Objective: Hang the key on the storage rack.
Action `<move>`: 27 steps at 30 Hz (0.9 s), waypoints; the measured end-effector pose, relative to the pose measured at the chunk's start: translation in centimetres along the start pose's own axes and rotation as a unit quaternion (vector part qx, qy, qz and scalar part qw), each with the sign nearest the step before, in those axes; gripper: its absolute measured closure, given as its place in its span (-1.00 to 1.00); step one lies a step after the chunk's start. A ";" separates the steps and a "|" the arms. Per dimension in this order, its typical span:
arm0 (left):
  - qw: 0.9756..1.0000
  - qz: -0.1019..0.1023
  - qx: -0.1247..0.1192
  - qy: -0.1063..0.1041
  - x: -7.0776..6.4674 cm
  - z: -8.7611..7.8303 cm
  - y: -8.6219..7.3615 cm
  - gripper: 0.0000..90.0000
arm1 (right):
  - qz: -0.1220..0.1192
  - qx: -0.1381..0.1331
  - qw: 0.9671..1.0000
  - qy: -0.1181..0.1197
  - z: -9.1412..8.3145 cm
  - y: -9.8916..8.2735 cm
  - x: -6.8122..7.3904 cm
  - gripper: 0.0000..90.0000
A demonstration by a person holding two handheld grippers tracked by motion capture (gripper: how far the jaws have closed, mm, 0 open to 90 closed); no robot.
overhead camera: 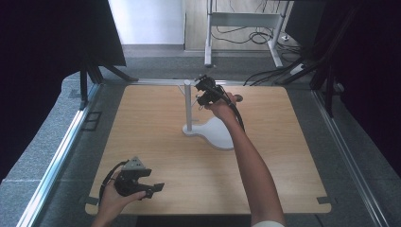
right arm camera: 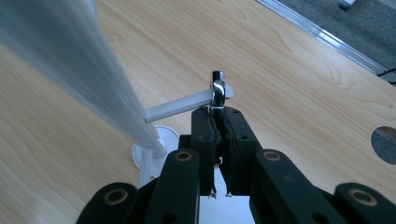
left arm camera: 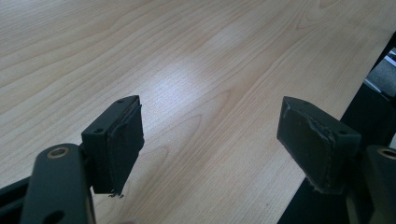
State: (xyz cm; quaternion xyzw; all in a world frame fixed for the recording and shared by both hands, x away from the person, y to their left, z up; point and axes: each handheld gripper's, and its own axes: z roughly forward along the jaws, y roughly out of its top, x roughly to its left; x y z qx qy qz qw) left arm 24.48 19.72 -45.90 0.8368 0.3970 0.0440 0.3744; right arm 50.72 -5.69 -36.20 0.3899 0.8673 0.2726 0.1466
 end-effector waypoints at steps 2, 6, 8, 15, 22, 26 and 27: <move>1.000 0.001 0.001 0.000 0.0 0.0 0.0 -0.48 | -0.002 0.000 1.000 0.001 0.1 -0.1 0.2 0.87; 1.000 0.000 0.002 0.000 0.0 0.1 0.0 -0.48 | -0.006 0.000 1.000 0.004 0.2 -0.2 0.4 0.86; 1.000 0.001 0.003 0.000 0.0 0.1 0.0 -0.48 | -0.008 0.002 1.000 0.009 0.4 -0.4 0.6 0.82; 1.000 0.001 0.005 -0.001 -0.1 0.3 0.0 -0.48 | -0.019 0.004 0.999 0.032 0.6 -0.8 1.2 0.59; 1.000 0.005 0.011 -0.001 -0.3 0.7 0.1 -0.48 | -0.017 -0.009 0.999 0.033 -0.3 -1.5 1.2 0.37; 1.000 0.006 0.013 -0.001 -0.4 0.7 0.1 -0.48 | -0.010 -0.025 0.998 0.049 -1.4 -2.5 0.9 0.26; 1.000 0.005 0.012 -0.001 -0.3 0.8 0.1 -0.48 | -0.009 -0.029 0.998 0.053 -1.6 -2.9 0.8 0.25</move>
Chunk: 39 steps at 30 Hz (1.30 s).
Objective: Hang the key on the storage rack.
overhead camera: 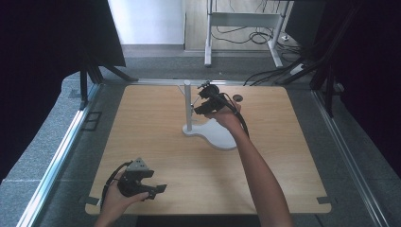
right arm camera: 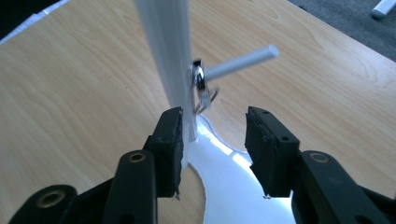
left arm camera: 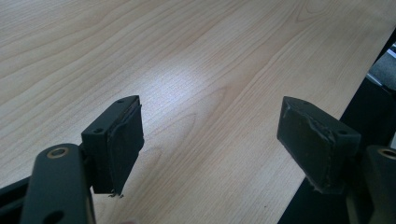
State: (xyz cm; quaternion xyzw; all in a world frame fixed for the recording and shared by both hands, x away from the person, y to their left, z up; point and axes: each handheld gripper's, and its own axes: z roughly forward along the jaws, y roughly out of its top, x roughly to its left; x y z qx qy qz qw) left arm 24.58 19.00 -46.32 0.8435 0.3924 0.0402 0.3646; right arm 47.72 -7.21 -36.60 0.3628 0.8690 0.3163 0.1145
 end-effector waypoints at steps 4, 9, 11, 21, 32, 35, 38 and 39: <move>1.000 0.002 0.005 0.001 -0.1 0.2 0.0 -0.48 | 0.001 -0.012 1.000 0.027 -0.8 -1.8 -0.1 0.17; 1.000 0.005 0.010 0.000 -0.4 0.7 0.1 -0.48 | -0.001 -0.024 0.999 0.024 -1.9 -4.3 0.1 0.11; 1.000 0.007 0.012 0.001 -0.5 0.8 0.1 -0.48 | 0.001 -0.031 0.999 0.021 -2.5 -5.4 0.2 0.09; 1.000 0.003 0.011 0.006 -0.3 0.7 0.0 -0.48 | -0.011 -0.064 0.998 0.016 -5.3 -11.6 1.2 0.05; 1.000 0.002 0.020 0.010 -0.3 1.1 0.0 -0.48 | -0.005 -0.054 0.998 0.024 -5.4 -19.5 2.0 0.05; 1.000 0.003 0.020 0.010 -0.4 1.1 0.0 -0.48 | -0.003 -0.060 0.998 0.023 -5.4 -20.0 2.0 0.05; 1.000 0.004 0.018 0.011 -0.5 1.0 0.1 -0.49 | 0.002 -0.074 0.997 0.024 -5.6 -20.2 1.9 0.05; 1.000 0.004 0.019 0.011 -0.5 1.0 0.1 -0.49 | -0.002 -0.071 0.997 0.022 -5.6 -20.1 2.0 0.04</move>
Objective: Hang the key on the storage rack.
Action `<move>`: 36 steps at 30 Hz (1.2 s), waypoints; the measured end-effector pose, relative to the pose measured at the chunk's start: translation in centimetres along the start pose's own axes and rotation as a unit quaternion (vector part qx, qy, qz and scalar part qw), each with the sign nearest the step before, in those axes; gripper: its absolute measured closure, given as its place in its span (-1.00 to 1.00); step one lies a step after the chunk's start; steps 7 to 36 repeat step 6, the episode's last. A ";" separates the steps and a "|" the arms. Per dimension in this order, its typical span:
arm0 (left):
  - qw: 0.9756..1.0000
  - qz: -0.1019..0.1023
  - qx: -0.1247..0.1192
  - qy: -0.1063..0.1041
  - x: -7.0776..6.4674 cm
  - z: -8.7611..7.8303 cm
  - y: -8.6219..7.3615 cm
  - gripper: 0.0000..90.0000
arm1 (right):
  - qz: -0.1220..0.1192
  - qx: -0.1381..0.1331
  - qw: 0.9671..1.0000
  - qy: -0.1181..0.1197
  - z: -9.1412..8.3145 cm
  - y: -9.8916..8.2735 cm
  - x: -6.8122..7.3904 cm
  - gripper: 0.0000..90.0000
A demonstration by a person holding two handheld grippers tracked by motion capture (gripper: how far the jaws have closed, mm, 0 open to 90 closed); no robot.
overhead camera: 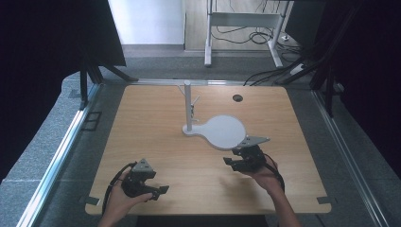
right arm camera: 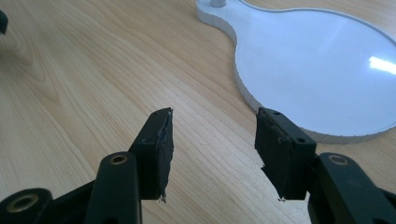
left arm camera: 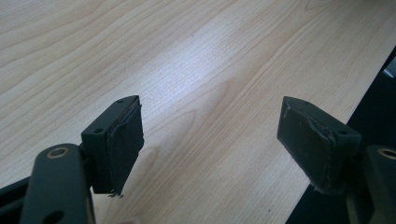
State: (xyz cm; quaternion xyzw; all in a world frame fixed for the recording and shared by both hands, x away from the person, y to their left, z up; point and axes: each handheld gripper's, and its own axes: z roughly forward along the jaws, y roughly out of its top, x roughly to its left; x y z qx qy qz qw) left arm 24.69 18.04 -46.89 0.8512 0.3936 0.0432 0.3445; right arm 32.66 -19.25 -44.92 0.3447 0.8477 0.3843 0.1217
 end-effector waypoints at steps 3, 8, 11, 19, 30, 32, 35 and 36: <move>1.000 0.000 0.004 0.000 0.0 0.2 0.0 -0.49 | -0.003 -0.008 1.000 -0.002 -0.4 0.0 0.2 0.03; 1.000 0.002 0.005 -0.001 0.0 0.3 0.0 -0.49 | -0.001 -0.007 1.000 -0.005 -0.5 -0.3 0.3 0.01; 1.000 0.002 0.005 -0.001 0.0 0.3 0.0 -0.49 | -0.001 -0.007 1.000 -0.005 -0.5 -0.3 0.3 0.01; 1.000 0.002 0.005 -0.001 0.0 0.3 0.0 -0.49 | -0.001 -0.007 1.000 -0.005 -0.5 -0.3 0.3 0.01; 1.000 0.002 0.005 -0.001 0.0 0.3 0.0 -0.49 | -0.001 -0.007 1.000 -0.005 -0.5 -0.3 0.3 0.01; 1.000 0.002 0.005 -0.001 0.0 0.3 0.0 -0.49 | -0.001 -0.007 1.000 -0.005 -0.5 -0.3 0.3 0.01; 1.000 0.002 0.005 -0.001 0.0 0.3 0.0 -0.49 | -0.001 -0.007 1.000 -0.005 -0.5 -0.3 0.3 0.01; 1.000 0.002 0.005 -0.001 0.0 0.3 0.0 -0.49 | -0.001 -0.007 1.000 -0.005 -0.5 -0.3 0.3 0.01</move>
